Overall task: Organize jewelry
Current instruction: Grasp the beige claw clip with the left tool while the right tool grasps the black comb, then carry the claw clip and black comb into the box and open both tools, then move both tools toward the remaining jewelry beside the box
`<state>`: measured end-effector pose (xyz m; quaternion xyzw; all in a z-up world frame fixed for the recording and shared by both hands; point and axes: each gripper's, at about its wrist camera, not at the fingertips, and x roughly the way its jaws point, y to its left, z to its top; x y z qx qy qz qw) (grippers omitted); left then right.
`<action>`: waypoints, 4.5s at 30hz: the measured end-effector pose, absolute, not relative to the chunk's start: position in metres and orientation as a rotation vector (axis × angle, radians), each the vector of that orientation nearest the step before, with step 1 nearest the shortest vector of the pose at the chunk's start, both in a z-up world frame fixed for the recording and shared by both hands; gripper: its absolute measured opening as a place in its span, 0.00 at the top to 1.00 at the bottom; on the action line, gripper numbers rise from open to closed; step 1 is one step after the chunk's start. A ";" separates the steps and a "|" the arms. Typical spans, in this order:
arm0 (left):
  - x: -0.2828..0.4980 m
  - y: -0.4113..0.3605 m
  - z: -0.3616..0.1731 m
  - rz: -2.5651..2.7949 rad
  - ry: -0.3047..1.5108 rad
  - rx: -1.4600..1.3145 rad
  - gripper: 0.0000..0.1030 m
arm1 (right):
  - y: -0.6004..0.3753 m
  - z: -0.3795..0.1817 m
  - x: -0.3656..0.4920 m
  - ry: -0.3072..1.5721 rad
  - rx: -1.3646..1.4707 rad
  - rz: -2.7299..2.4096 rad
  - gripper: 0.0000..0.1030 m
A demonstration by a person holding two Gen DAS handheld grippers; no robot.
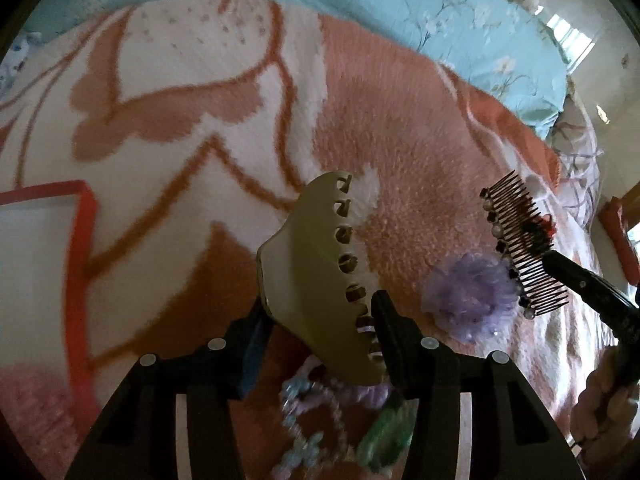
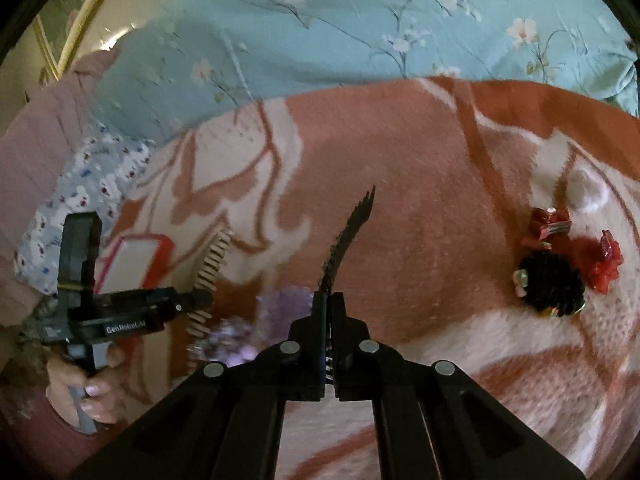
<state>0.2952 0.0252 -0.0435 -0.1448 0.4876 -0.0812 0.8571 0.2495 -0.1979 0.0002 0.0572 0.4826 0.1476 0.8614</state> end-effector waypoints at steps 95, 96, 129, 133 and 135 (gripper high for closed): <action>0.201 0.266 -0.029 0.259 0.989 -0.301 0.42 | 0.091 -0.073 0.265 1.056 0.263 0.594 0.64; 0.198 0.266 -0.026 0.255 0.982 -0.307 0.40 | 0.088 -0.070 0.262 1.051 0.268 0.592 0.64; 0.103 0.167 0.033 0.033 0.901 -0.348 0.37 | -0.144 -0.038 0.170 0.976 0.414 0.239 0.56; 0.103 0.147 0.032 -0.010 0.914 -0.335 0.37 | -0.158 -0.036 0.166 0.966 0.424 0.210 0.55; 0.106 0.135 0.030 -0.035 0.924 -0.327 0.37 | -0.165 -0.035 0.166 0.962 0.425 0.195 0.55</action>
